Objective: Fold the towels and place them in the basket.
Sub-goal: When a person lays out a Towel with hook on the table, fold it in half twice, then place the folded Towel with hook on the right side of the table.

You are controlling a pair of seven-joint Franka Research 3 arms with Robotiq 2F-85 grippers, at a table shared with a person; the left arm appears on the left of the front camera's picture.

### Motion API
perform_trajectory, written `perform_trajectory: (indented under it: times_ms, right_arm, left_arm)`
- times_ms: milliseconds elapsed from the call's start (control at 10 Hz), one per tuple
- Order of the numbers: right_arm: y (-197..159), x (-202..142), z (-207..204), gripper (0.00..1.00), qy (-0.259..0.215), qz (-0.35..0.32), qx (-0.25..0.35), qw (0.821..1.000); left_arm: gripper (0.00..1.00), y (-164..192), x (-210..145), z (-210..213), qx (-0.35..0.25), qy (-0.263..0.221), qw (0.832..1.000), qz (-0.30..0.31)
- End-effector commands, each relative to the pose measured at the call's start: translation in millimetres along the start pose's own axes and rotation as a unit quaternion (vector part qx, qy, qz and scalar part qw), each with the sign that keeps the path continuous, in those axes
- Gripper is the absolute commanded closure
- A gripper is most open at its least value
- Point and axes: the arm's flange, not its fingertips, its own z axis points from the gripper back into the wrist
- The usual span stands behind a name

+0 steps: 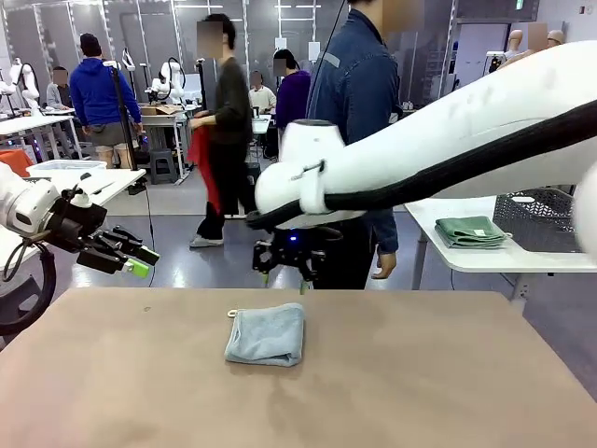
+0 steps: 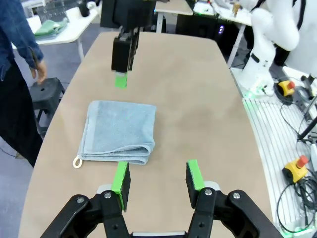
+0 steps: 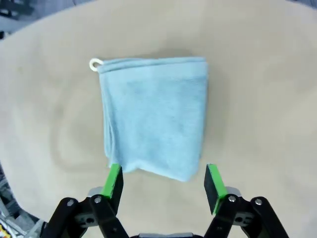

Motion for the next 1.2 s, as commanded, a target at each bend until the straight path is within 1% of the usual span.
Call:
perform_trajectory:
  times_ms: [0,300,400,1100]
  right_arm:
    - [-42,-15,-3,0.17,0.006,0.003,0.047,0.999]
    - [-55,-12,-4,0.17,0.019,0.015,0.042,0.999]
    - [-50,-3,-3,0.17,0.012,-0.003,0.033,0.999]
    - [-50,-3,-3,0.17,0.012,-0.003,0.033,0.999]
  left_arm:
    - [0.41,-3,1,0,0.003,0.001,1.0,-0.003]
    - [0.41,-3,1,0,0.003,0.001,1.0,-0.003]
    - [0.41,-3,1,0,0.003,0.001,1.0,-0.003]
    - [0.41,-3,1,0,0.003,0.001,1.0,-0.003]
